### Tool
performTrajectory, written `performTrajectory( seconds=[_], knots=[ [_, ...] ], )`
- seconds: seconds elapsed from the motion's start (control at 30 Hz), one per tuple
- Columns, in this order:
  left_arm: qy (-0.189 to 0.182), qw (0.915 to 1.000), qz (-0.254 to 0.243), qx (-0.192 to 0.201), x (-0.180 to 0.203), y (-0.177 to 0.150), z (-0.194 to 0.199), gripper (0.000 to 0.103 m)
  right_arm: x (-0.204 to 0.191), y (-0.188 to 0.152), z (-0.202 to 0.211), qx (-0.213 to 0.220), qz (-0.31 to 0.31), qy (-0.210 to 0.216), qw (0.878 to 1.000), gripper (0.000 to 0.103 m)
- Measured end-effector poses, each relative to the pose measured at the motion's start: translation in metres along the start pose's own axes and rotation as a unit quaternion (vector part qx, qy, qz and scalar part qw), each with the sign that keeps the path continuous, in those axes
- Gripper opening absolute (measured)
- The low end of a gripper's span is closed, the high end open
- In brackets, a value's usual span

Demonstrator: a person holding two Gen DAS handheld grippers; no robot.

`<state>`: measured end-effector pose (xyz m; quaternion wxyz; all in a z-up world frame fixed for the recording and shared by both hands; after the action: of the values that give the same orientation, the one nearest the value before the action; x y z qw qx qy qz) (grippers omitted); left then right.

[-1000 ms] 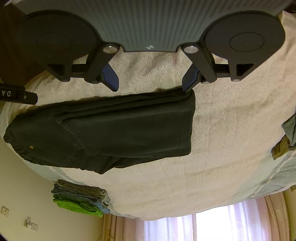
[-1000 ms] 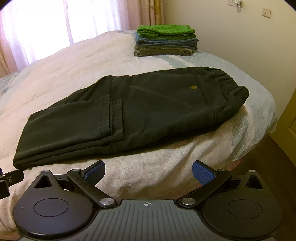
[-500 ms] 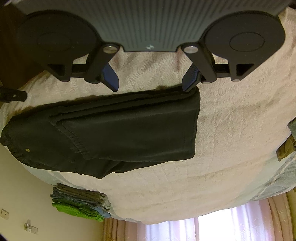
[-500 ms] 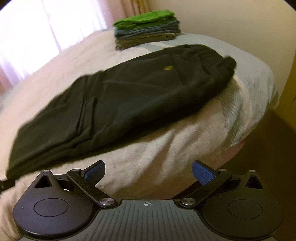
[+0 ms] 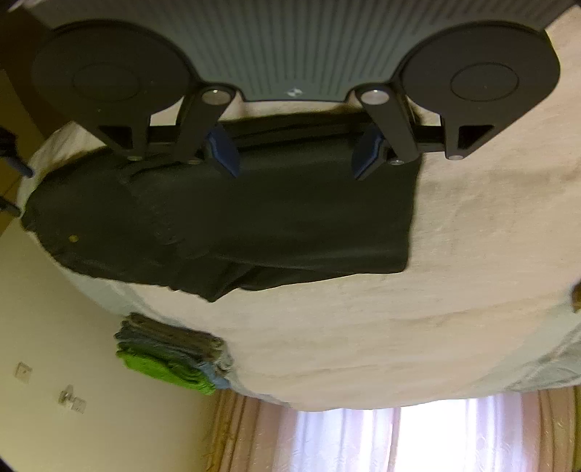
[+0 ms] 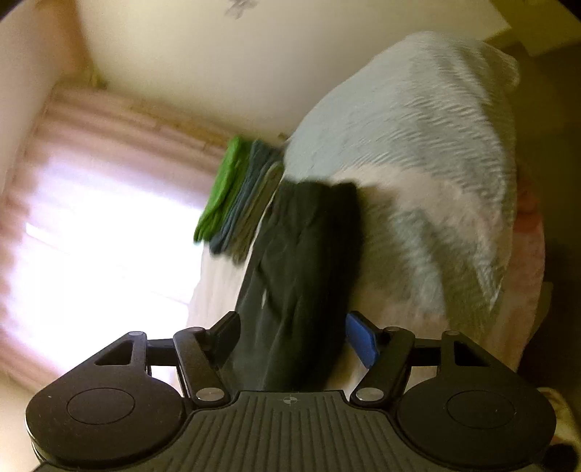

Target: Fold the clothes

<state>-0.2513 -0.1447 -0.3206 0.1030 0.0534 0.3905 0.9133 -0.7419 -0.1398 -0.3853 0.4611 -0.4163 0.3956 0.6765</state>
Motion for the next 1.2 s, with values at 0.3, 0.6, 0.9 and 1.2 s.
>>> performTrajectory(
  seconds=[0.3,0.6,0.9,1.2],
  knots=[
    [-0.05,0.9986,0.001,0.017,0.015,0.013,-0.022,0.04,0.029,0.033,-0.034,0.012,-0.039,0.009,0.999,0.052],
    [-0.098,0.9944,-0.034,0.021,0.06,0.021,-0.054,0.04,0.045,0.036,-0.049,0.002,-0.045,0.036,0.998,0.052],
    [-0.095,0.9912,-0.085,0.035,0.091,0.011,-0.073,0.04,0.049,0.036,-0.046,0.0,-0.049,0.043,0.998,0.037],
    [-0.107,0.9926,-0.05,0.028,0.077,0.016,-0.066,0.04,-0.001,0.018,-0.035,0.037,0.092,-0.029,0.995,0.018]
  ],
)
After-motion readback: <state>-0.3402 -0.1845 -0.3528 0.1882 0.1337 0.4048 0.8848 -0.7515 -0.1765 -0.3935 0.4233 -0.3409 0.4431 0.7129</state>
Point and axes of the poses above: each gripper's, at about its wrist camera, not at the fingertips, and z roughly against the way its jaws point, x to its right, y to its top, the point moved 1 cm from there along -z, roughly the way its jaws point, and after that the axes turned 10 degrees about -z, right-handed, at the moved point
